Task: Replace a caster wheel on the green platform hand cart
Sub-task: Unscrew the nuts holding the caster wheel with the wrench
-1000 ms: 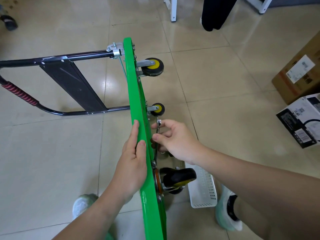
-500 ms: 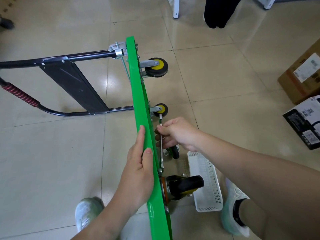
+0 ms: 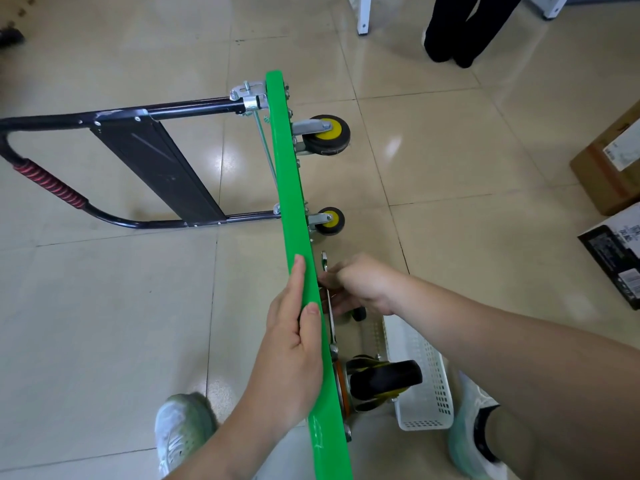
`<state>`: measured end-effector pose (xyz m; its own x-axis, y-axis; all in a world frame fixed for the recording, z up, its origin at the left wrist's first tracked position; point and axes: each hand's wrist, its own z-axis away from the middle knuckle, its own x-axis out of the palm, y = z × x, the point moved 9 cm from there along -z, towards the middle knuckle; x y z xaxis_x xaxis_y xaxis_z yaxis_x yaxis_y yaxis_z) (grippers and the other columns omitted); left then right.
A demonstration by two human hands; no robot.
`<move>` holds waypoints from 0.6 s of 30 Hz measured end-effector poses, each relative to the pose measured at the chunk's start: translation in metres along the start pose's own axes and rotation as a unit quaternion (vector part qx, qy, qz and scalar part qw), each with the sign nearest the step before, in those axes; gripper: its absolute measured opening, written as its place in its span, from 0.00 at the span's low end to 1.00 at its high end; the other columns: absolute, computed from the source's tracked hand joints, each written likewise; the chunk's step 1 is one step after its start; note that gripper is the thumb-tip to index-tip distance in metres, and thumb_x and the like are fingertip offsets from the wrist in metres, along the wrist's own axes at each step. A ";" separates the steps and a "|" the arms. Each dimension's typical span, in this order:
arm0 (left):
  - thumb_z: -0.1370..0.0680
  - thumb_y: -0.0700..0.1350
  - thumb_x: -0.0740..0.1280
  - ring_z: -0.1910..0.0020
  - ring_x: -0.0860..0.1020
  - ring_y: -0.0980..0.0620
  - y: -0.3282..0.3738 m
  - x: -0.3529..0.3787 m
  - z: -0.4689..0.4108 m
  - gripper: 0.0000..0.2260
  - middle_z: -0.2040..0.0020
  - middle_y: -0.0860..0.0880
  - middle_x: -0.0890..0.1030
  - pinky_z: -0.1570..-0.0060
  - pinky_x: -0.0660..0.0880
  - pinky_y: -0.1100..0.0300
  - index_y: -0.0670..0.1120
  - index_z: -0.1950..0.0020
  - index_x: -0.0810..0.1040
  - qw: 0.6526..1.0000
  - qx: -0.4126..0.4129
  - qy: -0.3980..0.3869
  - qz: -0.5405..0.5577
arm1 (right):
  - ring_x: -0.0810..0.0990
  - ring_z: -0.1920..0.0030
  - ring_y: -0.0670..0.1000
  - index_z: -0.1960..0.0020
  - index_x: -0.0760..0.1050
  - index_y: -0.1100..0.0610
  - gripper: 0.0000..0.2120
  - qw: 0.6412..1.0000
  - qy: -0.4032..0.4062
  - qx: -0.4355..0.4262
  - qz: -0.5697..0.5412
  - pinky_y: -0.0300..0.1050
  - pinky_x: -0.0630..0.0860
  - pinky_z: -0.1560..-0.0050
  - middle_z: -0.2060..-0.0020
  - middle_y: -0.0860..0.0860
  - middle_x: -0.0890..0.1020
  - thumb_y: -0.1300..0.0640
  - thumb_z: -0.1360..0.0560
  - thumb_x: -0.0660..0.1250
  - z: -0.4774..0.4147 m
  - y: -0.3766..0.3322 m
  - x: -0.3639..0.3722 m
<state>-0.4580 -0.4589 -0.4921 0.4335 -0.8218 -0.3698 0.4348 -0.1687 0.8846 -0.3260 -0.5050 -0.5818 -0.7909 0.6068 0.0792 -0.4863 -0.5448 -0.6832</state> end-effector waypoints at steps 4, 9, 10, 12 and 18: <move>0.13 0.46 0.53 0.46 0.61 0.89 0.000 -0.001 0.000 0.25 0.37 0.74 0.62 0.50 0.55 0.88 0.66 0.20 0.49 1.000 0.001 0.003 0.000 | 0.85 0.62 0.58 0.38 0.75 0.69 0.15 1.000 0.010 0.000 -0.006 0.44 0.80 0.69 0.52 0.63 0.84 0.60 0.20 0.67 -0.002 -0.001 -0.001; 0.13 0.46 0.53 0.43 0.60 0.89 0.000 -0.002 -0.002 0.25 0.37 0.75 0.61 0.47 0.53 0.88 0.64 0.19 0.50 1.000 0.001 0.010 0.000 | 0.84 0.70 0.52 0.39 0.75 0.69 0.13 1.000 0.024 0.008 -0.003 0.40 0.78 0.73 0.60 0.59 0.83 0.61 0.20 0.66 0.001 0.002 -0.001; 0.13 0.46 0.53 0.43 0.60 0.89 0.000 -0.002 -0.001 0.25 0.37 0.75 0.61 0.47 0.53 0.88 0.64 0.19 0.50 1.000 0.002 0.010 0.000 | 0.84 0.70 0.52 0.40 0.75 0.69 0.12 1.000 0.027 0.007 -0.003 0.41 0.78 0.74 0.61 0.59 0.83 0.61 0.20 0.66 0.001 0.001 -0.001; 0.13 0.46 0.53 0.45 0.61 0.89 0.001 -0.002 0.000 0.25 0.38 0.75 0.61 0.49 0.54 0.88 0.64 0.19 0.50 1.000 0.003 0.009 0.002 | 0.84 0.69 0.53 0.41 0.76 0.68 0.12 0.999 0.030 0.005 0.012 0.41 0.78 0.72 0.60 0.59 0.84 0.61 0.20 0.66 0.001 -0.001 -0.002; 0.13 0.46 0.53 0.47 0.62 0.89 0.001 -0.002 0.000 0.25 0.39 0.74 0.63 0.51 0.55 0.88 0.65 0.19 0.50 1.000 0.000 0.010 0.008 | 0.83 0.73 0.51 0.48 0.76 0.65 0.06 0.999 0.021 -0.003 0.025 0.39 0.77 0.75 0.63 0.57 0.83 0.62 0.19 0.66 0.003 -0.006 0.003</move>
<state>-0.4583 -0.4575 -0.4902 0.4570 -0.8129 -0.3610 0.4282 -0.1547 0.8904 -0.3267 -0.5017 -0.5753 -0.7978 0.6027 0.0156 -0.4448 -0.5710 -0.6900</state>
